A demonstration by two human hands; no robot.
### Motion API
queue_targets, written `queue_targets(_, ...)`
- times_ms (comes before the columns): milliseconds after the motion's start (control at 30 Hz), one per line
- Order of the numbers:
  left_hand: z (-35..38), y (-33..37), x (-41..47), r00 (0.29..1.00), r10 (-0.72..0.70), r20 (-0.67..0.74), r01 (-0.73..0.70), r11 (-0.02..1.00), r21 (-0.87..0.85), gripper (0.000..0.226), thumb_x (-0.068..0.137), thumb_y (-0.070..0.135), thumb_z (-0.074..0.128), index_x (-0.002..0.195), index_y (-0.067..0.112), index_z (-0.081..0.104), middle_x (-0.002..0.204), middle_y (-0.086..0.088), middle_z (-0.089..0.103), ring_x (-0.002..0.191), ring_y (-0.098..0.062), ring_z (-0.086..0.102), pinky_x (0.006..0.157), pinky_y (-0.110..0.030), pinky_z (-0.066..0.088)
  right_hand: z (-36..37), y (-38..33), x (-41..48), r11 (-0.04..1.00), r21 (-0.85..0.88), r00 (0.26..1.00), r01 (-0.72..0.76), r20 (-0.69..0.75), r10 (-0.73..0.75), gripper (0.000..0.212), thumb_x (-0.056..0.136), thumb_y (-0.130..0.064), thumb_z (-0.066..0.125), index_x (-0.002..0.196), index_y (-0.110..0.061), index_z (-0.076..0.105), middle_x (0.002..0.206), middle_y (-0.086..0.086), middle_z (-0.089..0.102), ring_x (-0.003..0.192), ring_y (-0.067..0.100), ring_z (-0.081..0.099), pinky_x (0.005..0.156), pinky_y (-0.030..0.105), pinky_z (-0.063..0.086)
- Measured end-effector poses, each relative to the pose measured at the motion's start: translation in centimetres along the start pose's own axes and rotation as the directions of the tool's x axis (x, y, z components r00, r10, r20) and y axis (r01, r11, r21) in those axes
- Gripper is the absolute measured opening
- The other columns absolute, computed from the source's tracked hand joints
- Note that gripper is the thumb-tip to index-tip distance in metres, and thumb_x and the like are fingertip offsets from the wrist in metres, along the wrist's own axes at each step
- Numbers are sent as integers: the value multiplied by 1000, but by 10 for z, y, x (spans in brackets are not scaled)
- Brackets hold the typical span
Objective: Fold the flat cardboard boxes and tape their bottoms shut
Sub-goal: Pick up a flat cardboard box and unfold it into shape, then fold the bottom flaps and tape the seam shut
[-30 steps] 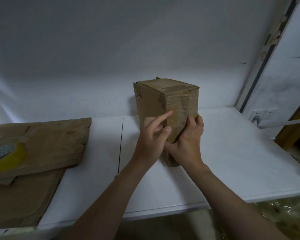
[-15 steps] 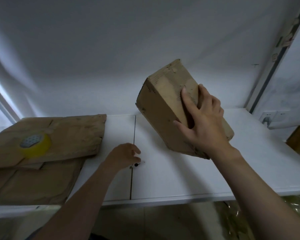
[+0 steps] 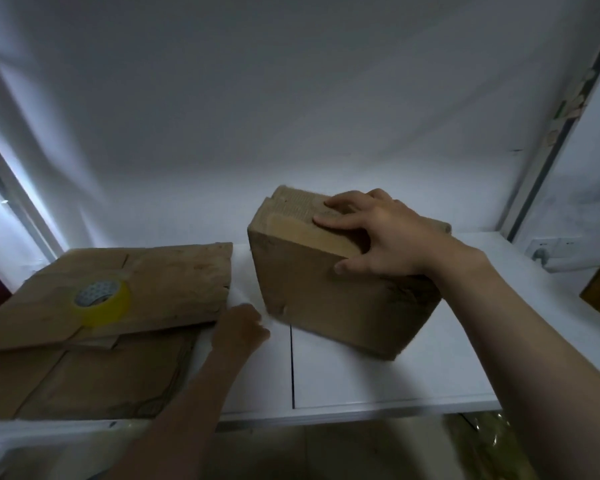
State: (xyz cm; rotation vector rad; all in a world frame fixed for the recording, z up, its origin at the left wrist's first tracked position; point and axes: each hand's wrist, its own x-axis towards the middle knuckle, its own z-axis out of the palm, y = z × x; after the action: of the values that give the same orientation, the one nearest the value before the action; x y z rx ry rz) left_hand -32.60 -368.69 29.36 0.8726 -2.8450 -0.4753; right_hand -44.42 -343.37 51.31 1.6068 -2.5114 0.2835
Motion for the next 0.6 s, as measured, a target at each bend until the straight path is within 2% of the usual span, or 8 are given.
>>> queue_targets(100,-20,-25,9,987,-8,-158,1,999,-46,18,91,26,67,92,9,72,95,-4,67,94,-21,65,80,-28,48,-1,-4,24,996,91,984,-5,177,-12,78,83,-54,73,151,-50,35,157,-15,30,136,16,36,109,40,38)
queue_targets(200,-31,-33,11,986,-7,-166,-12,993,-117,18,94,20,66,78,12,65,75,5,54,73,-10,56,69,-18,43,-2,-2,35,988,147,972,-43,234,7,77,85,-40,77,151,-43,39,158,-18,32,138,12,38,107,27,31)
queue_targets(267,-30,-32,16,980,25,-196,-44,995,-91,36,90,19,69,58,10,55,59,-5,45,62,-21,57,68,-32,50,-5,1,34,986,148,967,-82,252,42,77,85,-35,78,150,-45,39,159,-19,32,140,11,37,108,26,29)
queue_targets(300,-29,-30,17,981,36,-193,-51,996,-71,37,88,20,72,59,4,56,60,-13,50,64,-27,60,69,-36,52,-5,1,33,984,147,963,-103,263,61,76,86,-33,77,150,-47,39,159,-20,32,140,11,38,109,27,29)
queue_targets(367,-23,-27,19,982,55,-180,-66,997,-51,29,85,21,75,72,-2,62,73,-17,60,74,-29,64,71,-37,52,-5,1,29,981,134,955,-143,277,101,72,90,-29,73,149,-50,38,157,-21,34,140,13,39,113,33,30)
queue_targets(467,-14,-25,16,988,86,-125,-84,996,28,8,87,20,71,92,15,67,89,3,60,97,-20,62,85,-29,45,-3,2,25,982,17,952,-186,248,176,69,94,-20,62,148,-54,35,157,-22,36,144,15,36,120,60,19)
queue_targets(533,-11,-26,13,995,80,-60,-77,996,45,24,90,22,70,113,21,66,111,6,65,111,-17,60,100,-30,42,0,2,22,974,8,949,-225,227,217,72,94,-13,55,150,-53,34,158,-21,35,145,16,35,119,60,19)
queue_targets(600,-15,-24,10,997,58,-53,-57,998,21,33,89,26,72,122,23,65,121,5,66,115,-16,60,104,-30,43,8,0,18,967,85,952,-242,211,220,76,92,-9,52,150,-53,32,160,-21,32,147,19,33,118,56,27)
